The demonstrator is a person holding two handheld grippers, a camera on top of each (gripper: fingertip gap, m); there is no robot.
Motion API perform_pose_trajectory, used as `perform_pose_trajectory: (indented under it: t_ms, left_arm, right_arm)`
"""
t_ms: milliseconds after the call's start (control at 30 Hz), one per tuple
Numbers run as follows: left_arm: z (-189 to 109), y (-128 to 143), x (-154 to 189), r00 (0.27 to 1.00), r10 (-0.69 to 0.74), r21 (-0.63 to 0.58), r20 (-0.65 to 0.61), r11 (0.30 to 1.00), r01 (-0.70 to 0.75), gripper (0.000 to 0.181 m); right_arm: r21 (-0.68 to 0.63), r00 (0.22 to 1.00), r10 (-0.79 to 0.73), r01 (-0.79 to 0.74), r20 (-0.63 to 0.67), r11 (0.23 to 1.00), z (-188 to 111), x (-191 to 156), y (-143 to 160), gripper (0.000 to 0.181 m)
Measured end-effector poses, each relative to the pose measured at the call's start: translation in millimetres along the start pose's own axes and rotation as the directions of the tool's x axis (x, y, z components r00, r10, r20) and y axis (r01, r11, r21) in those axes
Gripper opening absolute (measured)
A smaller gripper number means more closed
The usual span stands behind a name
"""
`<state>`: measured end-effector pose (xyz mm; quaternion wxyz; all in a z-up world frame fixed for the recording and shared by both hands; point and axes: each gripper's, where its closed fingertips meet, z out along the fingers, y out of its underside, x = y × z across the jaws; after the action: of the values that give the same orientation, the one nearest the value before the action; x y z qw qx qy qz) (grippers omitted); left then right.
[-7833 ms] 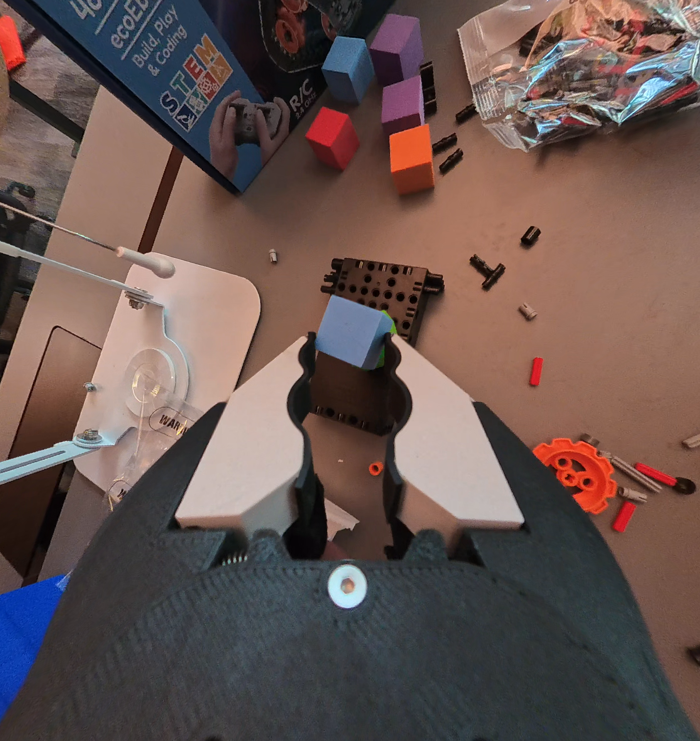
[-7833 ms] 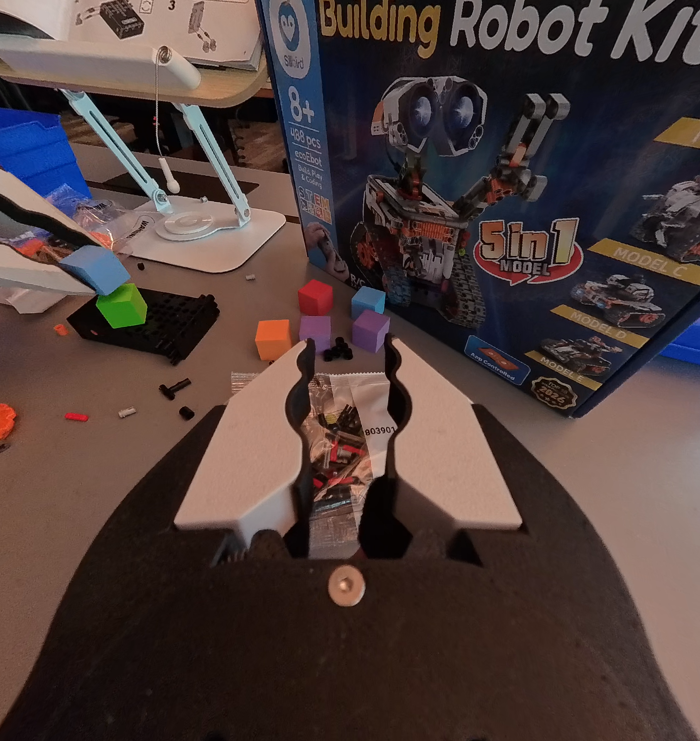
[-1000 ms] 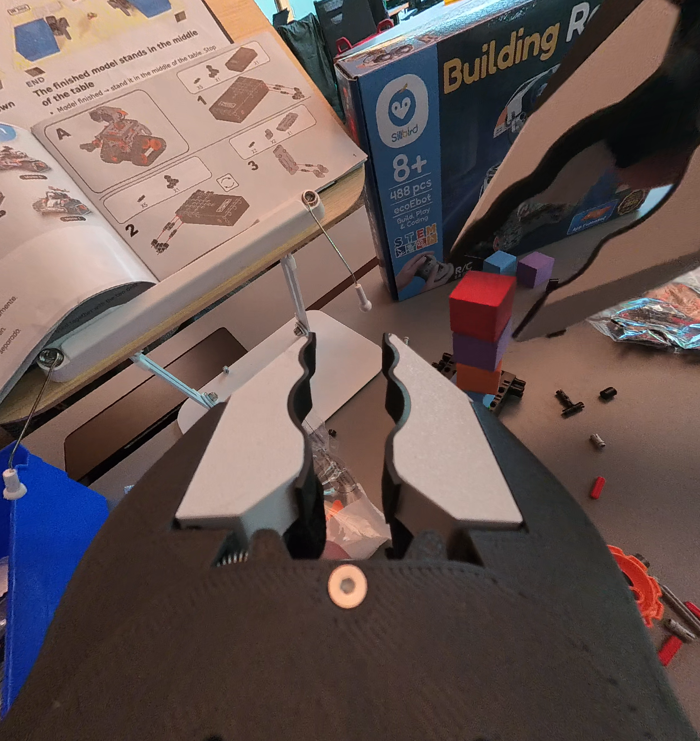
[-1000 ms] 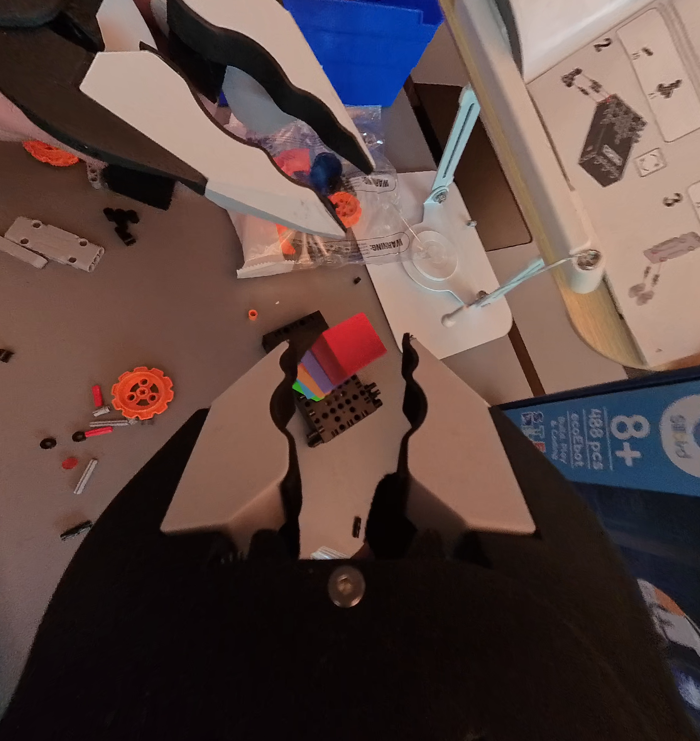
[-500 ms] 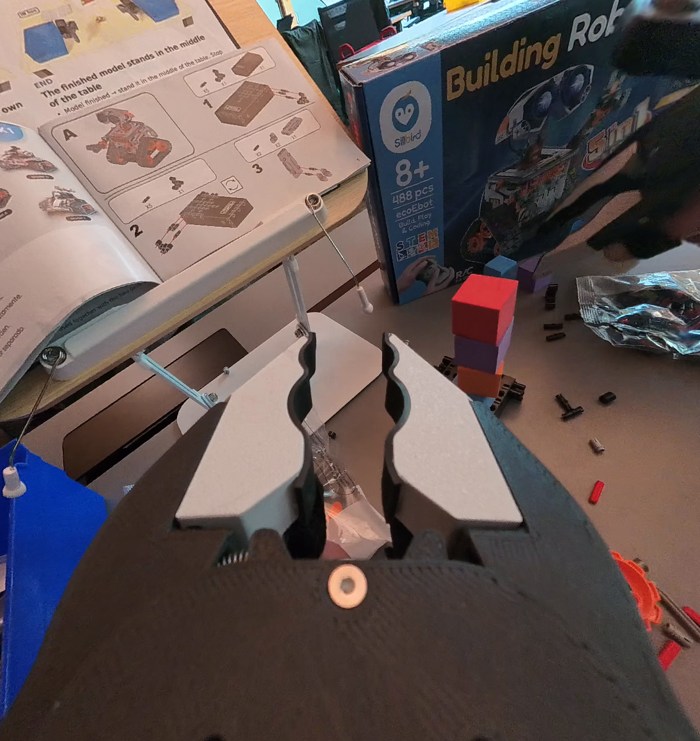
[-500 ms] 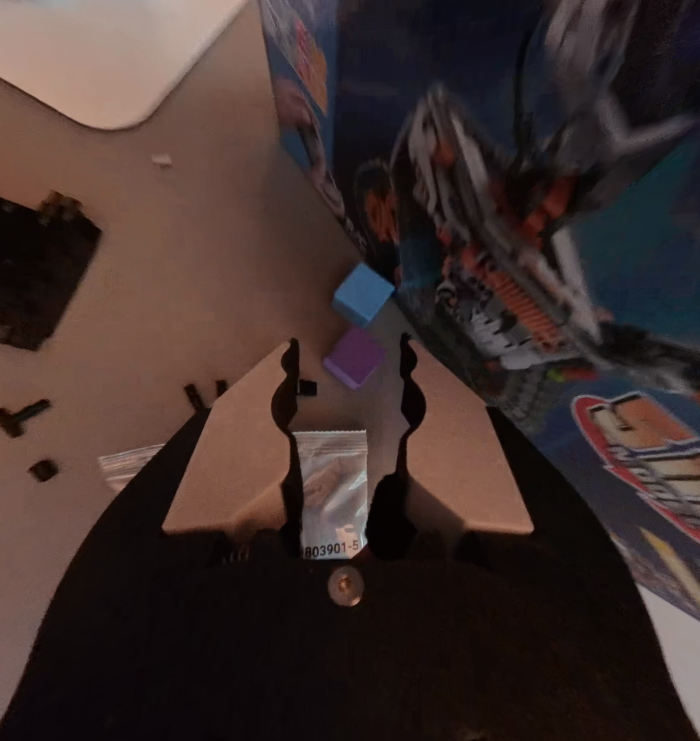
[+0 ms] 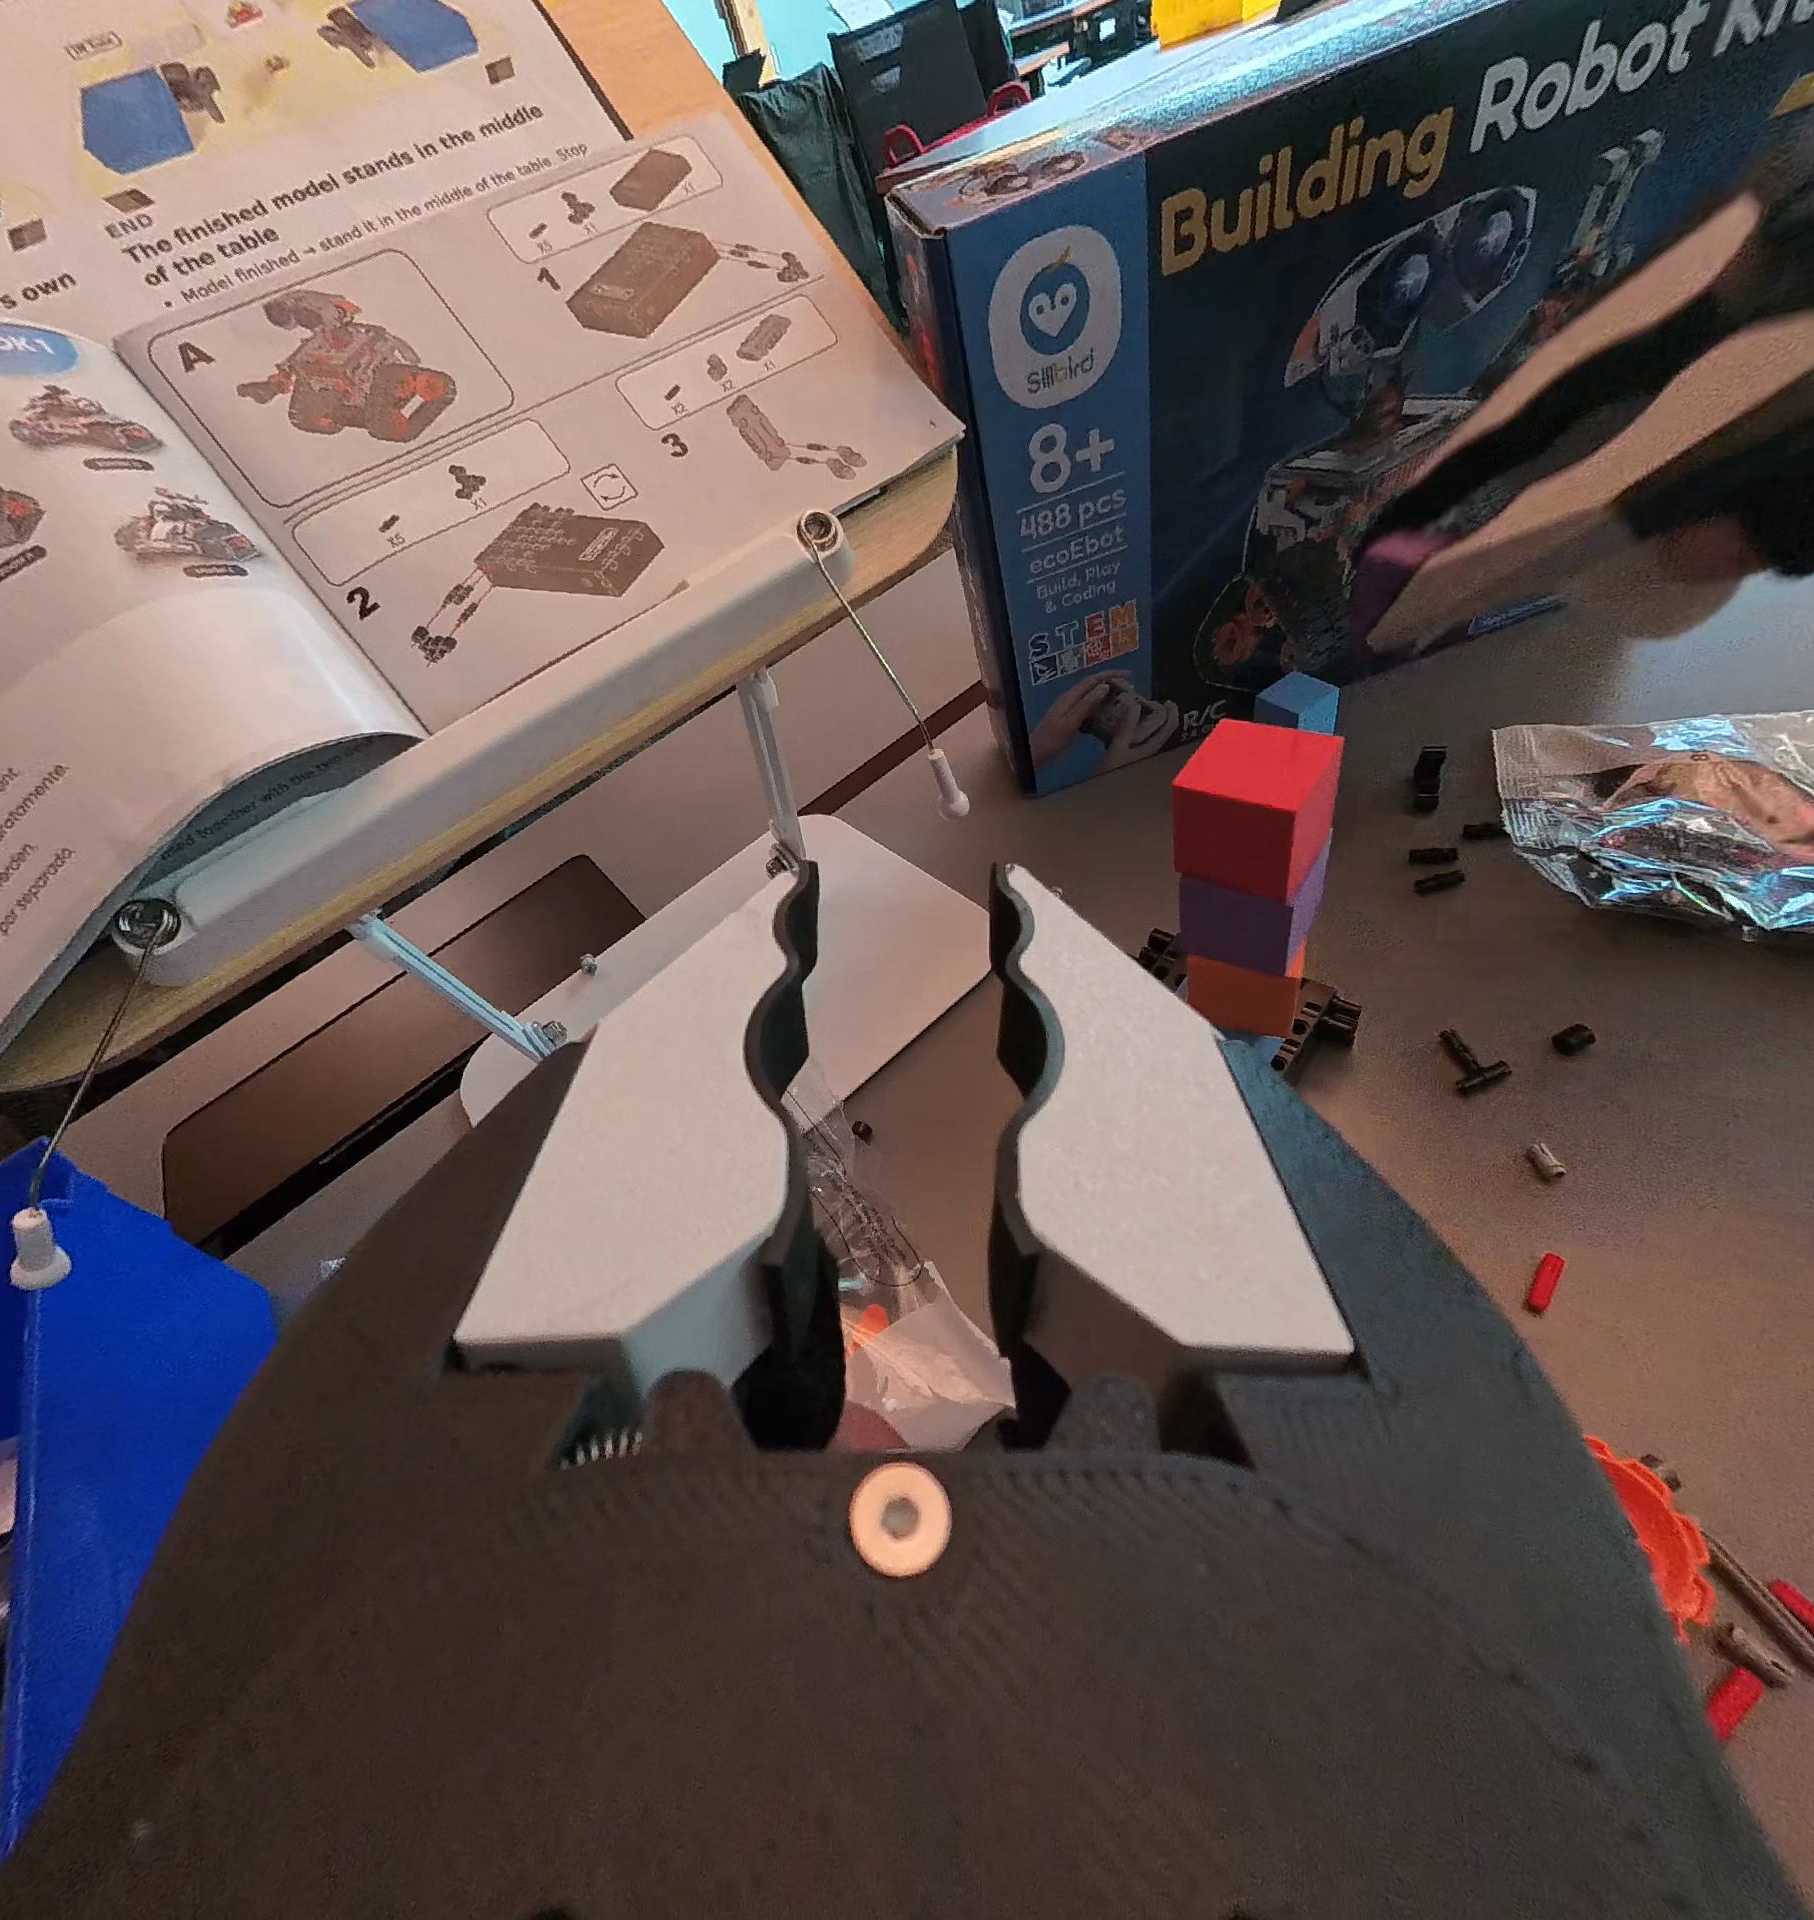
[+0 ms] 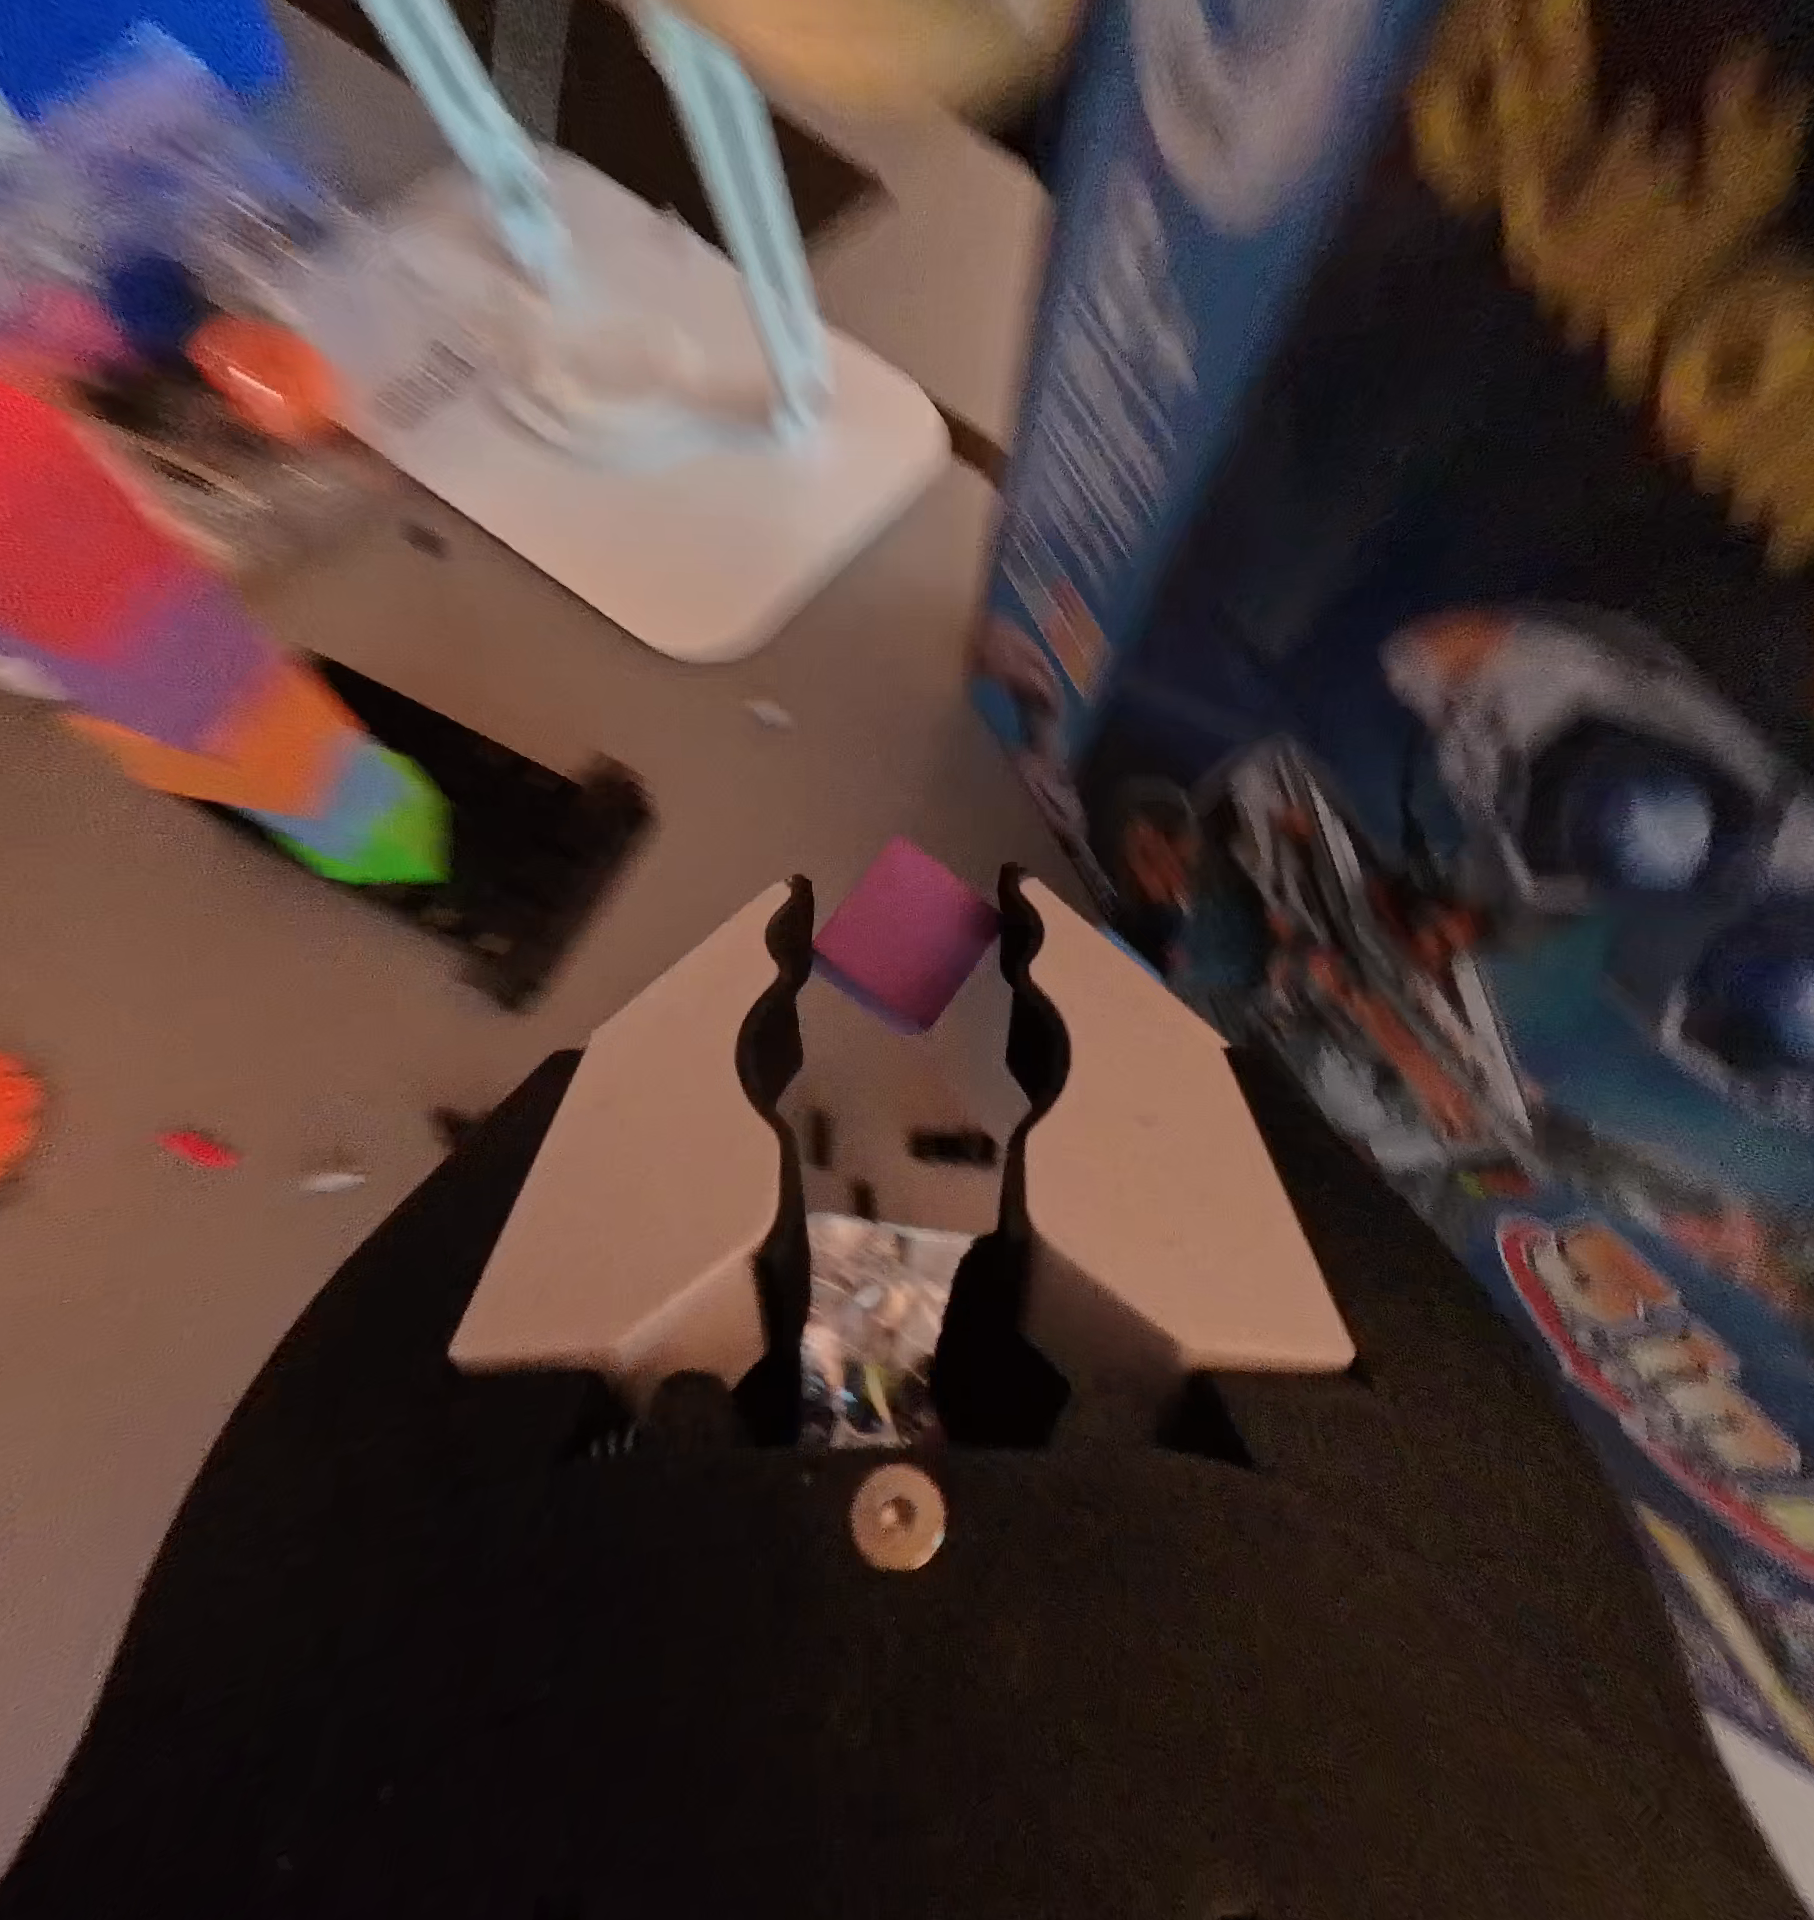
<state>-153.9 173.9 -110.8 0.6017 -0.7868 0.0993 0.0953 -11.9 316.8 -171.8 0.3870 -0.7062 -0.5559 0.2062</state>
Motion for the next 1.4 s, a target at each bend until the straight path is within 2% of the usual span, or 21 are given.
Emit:
perform_pose_trajectory:
  t_ms: [100, 167, 233, 333, 500, 633, 767, 900, 1033, 1167, 1267, 1400]
  left_arm:
    - [1.8, 2.4, 0.3, 1.0, 0.001, -0.005, 0.001, 1.0, -0.001, 0.031]
    - [3.1, 4.4, 0.3, 1.0, -0.002, -0.009, 0.0, 1.0, 0.002, 0.031]
    - [4.3, 6.3, 0.1, 1.0, -0.005, -0.013, -0.001, 1.0, 0.005, 0.031]
    - [5.7, 8.5, -0.2, 1.0, -0.011, -0.017, -0.004, 1.0, 0.011, 0.031]
    - [5.6, 8.4, -0.7, 1.0, -0.014, -0.016, -0.006, 1.0, 0.014, 0.031]
    - [5.1, 7.5, 0.2, 1.0, -0.013, -0.013, -0.009, 1.0, 0.013, 0.031]
    - [5.2, 7.7, 0.8, 1.0, -0.01, -0.015, -0.009, 1.0, 0.01, 0.031]
    - [3.8, 6.3, -1.9, 1.0, -0.019, -0.008, -0.004, 1.0, 0.019, 0.031]
    - [4.0, 6.0, -1.6, 1.0, -0.028, -0.005, -0.008, 1.0, 0.028, 0.031]
    - [5.1, 6.6, 1.0, 1.0, -0.02, -0.009, -0.01, 1.0, 0.02, 0.031]
    - [5.3, 7.0, 1.5, 1.0, -0.015, -0.011, -0.009, 1.0, 0.015, 0.031]
    - [6.0, 8.3, 0.7, 1.0, -0.017, -0.014, -0.009, 1.0, 0.017, 0.032]
  right_arm:
    - [0.148, 0.984, -0.112, 0.091, 0.137, 0.985, -30.5, -55.1, -58.4, 0.035]
    - [0.193, 0.962, -0.183, 0.144, 0.204, 0.971, -44.5, -86.6, -84.7, 0.035]
    - [0.197, 0.94, -0.229, 0.181, 0.252, 0.963, -49.3, -109.2, -99.9, 0.035]
    - [0.156, 0.92, -0.269, 0.232, 0.286, 0.96, -41.1, -127.8, -105.5, 0.035]
    - [0.068, 0.92, -0.276, 0.268, 0.279, 0.961, -17.8, -133.0, -95.0, 0.035]
    - [0.051, 0.926, -0.273, 0.269, 0.262, 0.962, -12.4, -131.4, -91.3, 0.037]
    - [0.084, 0.928, -0.278, 0.266, 0.249, 0.96, -22.0, -129.6, -96.5, 0.046]
    - [0.169, 0.963, -0.2, 0.17, 0.179, 0.971, -45.9, -96.4, -103.9, 0.046]
    - [0.156, 0.999, -0.033, 0.026, 0.042, 0.987, -45.0, -33.5, -75.7, 0.045]
    - [0.055, 0.989, 0.107, -0.102, -0.106, 0.993, -10.6, 19.7, -18.4, 0.045]
    - [-0.07, 0.978, 0.116, -0.13, -0.175, 0.989, 25.0, 38.6, 28.1, 0.047]
    - [-0.144, 0.963, 0.102, -0.141, -0.249, 0.979, 51.0, 54.7, 56.2, 0.047]
